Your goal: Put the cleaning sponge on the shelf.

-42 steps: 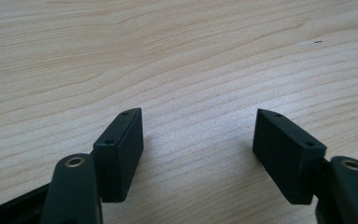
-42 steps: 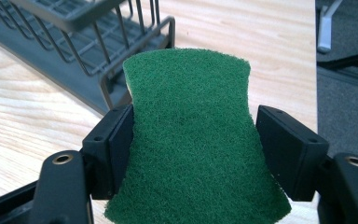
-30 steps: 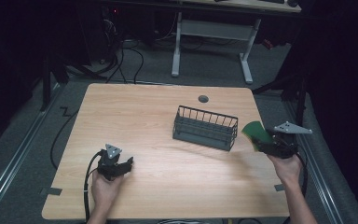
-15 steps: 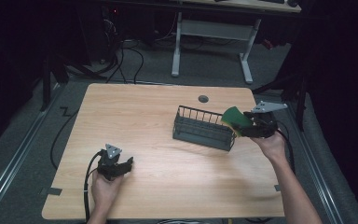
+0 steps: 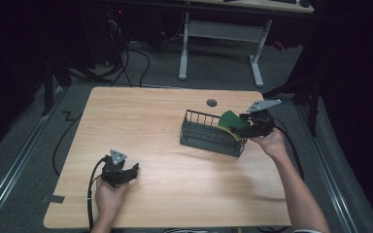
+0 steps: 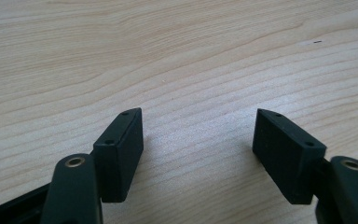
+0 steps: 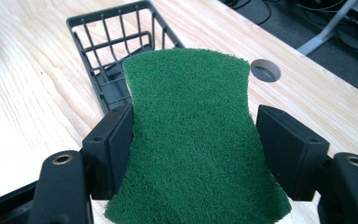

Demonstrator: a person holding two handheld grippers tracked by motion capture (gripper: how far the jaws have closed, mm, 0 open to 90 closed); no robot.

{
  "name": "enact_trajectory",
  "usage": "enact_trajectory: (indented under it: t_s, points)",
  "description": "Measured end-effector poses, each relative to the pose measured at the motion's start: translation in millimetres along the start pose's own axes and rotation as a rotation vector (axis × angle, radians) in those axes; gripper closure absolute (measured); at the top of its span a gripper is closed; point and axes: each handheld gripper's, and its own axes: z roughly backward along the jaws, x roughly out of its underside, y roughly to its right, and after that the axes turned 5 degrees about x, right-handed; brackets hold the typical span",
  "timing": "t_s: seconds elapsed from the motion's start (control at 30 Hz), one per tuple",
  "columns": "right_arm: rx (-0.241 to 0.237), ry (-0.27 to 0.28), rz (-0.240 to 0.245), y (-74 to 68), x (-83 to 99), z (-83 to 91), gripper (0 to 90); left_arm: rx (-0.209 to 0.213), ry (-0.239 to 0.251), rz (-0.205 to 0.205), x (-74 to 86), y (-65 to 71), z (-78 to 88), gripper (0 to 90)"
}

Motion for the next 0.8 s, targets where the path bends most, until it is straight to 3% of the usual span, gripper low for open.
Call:
enact_trajectory:
  t_s: [0.33,0.8]
  points:
    - [-0.035,-0.019,0.033,1.0,-6.4,-18.2,30.1,0.0,0.0,0.0,0.0,0.1,0.0,34.0]
    - [-0.065,-0.043,0.078,5.6,-10.7,-29.2,29.9,-0.002,0.0,0.0,-0.1,0.2,-0.1,34.0]
